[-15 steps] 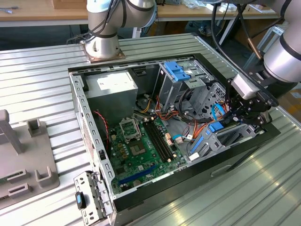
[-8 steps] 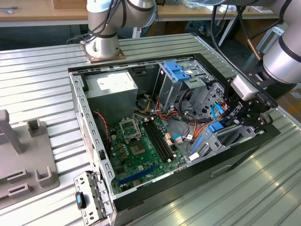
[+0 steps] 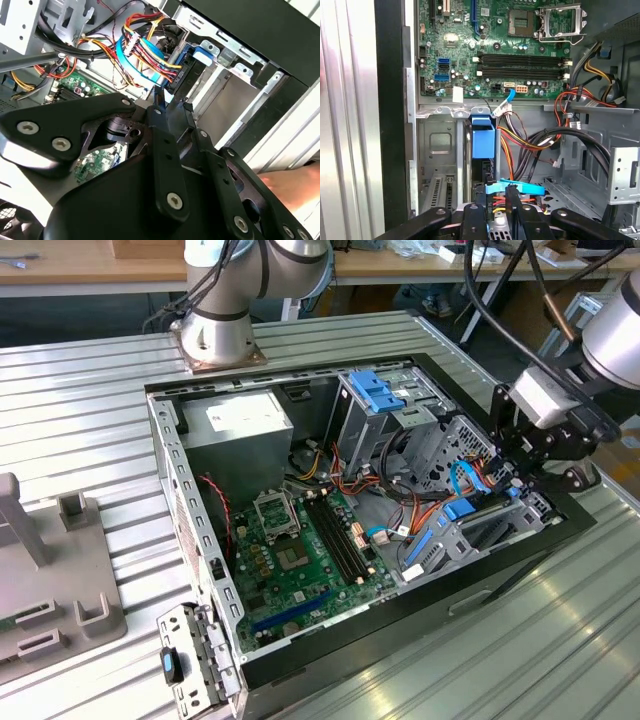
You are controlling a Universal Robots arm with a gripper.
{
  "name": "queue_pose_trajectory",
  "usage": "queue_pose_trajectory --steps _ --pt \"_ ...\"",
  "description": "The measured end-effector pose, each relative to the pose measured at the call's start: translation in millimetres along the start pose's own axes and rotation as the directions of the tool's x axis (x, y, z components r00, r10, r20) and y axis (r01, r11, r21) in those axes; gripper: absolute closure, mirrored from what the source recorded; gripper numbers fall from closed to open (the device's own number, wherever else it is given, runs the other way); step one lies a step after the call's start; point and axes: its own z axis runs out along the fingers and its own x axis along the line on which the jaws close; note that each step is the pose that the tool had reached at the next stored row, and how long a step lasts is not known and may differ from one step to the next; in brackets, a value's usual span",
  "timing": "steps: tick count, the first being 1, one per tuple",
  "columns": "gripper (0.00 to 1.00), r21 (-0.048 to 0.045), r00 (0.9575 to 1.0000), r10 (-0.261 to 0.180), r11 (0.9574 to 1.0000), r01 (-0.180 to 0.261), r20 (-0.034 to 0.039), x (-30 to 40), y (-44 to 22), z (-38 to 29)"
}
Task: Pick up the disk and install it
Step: 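Insert the second disk wire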
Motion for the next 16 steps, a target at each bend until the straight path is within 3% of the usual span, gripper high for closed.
queue_pose_trajectory --steps 5,10,11,12,13,14,16 --pt "0.7 0.0002 1.0 0.0 1.0 0.0 -0.0008 -3.5 0.6 -0.4" --pt "0.7 0.0005 1.0 0.0 1.0 0.0 -0.0081 -15.1 8.2 0.2" --pt "0.7 0.0009 0.9999 0.0 1.0 0.0 -0.014 -16.1 8.9 0.3" --pt "0.7 0.0014 0.9996 -0.002 1.0 0.002 -0.0269 -17.0 9.0 0.4" --pt "0.7 0.0023 0.999 -0.003 1.0 0.003 -0.0449 -17.3 9.1 0.4" --pt "0.7 0.0024 0.9988 -0.003 1.0 0.003 -0.0494 -17.4 9.1 0.5" --pt "0.7 0.0026 0.9987 -0.003 1.0 0.003 -0.0515 -17.4 9.1 0.5"
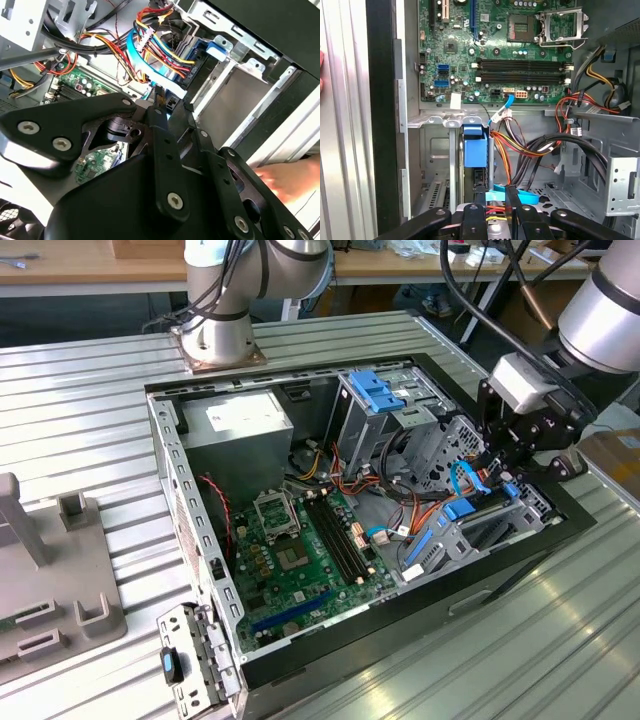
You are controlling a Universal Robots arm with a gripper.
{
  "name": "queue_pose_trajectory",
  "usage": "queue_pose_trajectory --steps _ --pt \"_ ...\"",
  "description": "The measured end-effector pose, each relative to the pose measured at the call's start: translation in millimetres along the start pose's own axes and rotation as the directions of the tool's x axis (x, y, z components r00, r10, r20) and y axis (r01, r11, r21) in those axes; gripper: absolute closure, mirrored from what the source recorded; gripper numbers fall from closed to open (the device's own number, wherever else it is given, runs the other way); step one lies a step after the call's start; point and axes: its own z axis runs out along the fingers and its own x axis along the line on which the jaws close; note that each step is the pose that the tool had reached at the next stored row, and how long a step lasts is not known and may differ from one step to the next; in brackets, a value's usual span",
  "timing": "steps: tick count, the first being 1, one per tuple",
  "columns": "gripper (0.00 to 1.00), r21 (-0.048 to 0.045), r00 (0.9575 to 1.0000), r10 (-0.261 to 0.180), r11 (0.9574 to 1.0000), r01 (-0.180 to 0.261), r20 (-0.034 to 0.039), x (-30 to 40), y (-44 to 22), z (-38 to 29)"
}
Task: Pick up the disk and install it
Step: 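Insert the second disk wire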
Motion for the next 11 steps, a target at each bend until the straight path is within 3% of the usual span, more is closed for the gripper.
queue_pose_trajectory --steps 5,8,11 --pt "0.7 0.0034 0.9983 0.057 0.9983 -0.057 -0.0068 -0.1 0.0 -0.3" --pt "0.7 0.0048 0.9978 0.064 0.9979 -0.064 -0.0167 -0.7 -0.1 -1.4" --pt "0.7 0.0051 0.9976 0.067 0.9978 -0.066 -0.0173 -0.7 -0.1 -1.4"
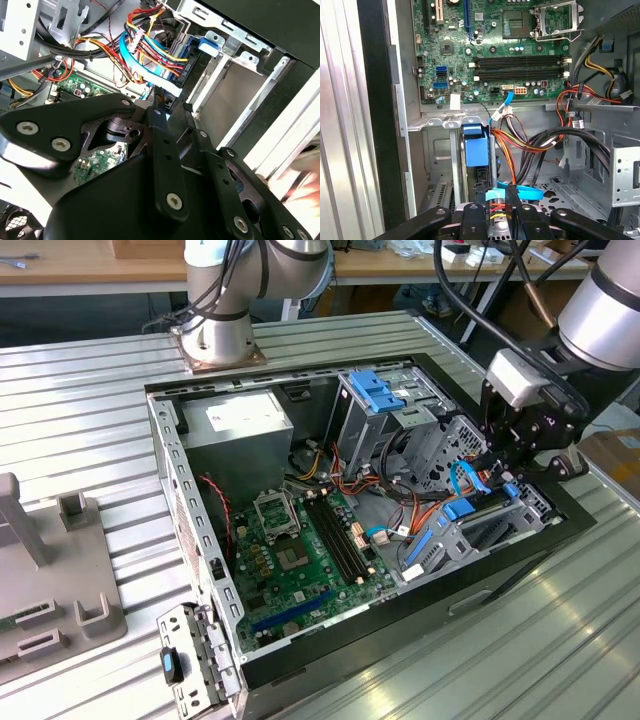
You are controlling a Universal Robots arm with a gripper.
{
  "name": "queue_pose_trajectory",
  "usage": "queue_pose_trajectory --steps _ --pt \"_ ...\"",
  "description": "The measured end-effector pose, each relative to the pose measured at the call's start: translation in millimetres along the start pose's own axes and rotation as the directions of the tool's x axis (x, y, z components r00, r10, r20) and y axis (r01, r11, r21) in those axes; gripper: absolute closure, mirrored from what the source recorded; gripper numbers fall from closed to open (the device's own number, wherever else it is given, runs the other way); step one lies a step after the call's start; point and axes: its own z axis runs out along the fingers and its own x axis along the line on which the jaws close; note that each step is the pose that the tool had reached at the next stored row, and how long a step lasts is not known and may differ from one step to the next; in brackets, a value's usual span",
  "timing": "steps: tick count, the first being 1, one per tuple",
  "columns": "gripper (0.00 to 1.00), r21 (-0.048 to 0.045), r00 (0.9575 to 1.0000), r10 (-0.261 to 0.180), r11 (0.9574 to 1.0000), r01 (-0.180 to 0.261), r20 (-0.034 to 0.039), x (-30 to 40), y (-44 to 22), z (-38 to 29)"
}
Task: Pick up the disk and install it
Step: 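Insert the second disk wire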
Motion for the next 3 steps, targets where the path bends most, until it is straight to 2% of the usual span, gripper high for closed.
queue_pose_trajectory --steps 3 --pt "0.7 0.0 1.0 0.0 1.0 0.0 0.0 0.0 0.0 0.0"
